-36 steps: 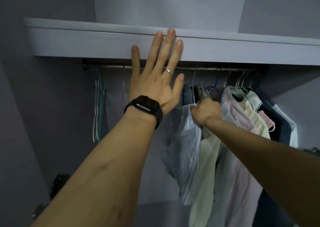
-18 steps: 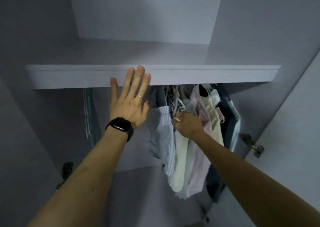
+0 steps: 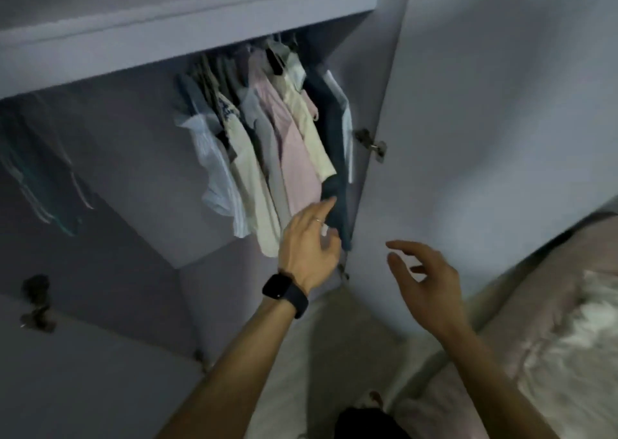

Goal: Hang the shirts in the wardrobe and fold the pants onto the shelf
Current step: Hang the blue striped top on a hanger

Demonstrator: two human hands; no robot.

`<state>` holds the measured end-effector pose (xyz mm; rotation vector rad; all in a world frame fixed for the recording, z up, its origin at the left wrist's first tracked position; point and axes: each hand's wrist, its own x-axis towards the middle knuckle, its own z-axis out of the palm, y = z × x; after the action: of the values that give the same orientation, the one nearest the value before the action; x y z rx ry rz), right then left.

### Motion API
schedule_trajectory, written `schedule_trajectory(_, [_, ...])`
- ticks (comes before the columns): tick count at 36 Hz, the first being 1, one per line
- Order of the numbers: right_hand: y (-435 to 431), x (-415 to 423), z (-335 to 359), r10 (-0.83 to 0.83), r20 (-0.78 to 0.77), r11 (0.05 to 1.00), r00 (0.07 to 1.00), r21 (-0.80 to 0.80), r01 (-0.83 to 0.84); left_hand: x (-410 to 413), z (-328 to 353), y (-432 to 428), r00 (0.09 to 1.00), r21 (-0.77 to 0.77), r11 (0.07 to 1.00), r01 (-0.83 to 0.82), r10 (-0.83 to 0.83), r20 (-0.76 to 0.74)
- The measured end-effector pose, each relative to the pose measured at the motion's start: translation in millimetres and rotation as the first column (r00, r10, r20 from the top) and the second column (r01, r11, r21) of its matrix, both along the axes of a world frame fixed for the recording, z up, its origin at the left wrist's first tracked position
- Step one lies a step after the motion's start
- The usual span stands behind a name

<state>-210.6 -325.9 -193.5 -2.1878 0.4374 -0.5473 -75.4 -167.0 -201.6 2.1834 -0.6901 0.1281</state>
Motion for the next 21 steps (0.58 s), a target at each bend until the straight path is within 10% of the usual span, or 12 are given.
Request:
schedule_trajectory(14, [-76.4, -137.8, -68.2, -0.458, -0.165, 0.884, 0.873, -0.19, 0.428, -80.2, -64.9, -149.3, 0.805, 0.222, 0.777, 0.589, -0.589, -0.076])
schedule_trajectory(21, [-70.5, -204.4, -71.1, -0.709, -0.164, 0.699, 0.685, -0.29, 0.654, -135.0, -71.8, -208.3, 0.536, 0.22, 0.505, 0.834, -0.838, -0.106])
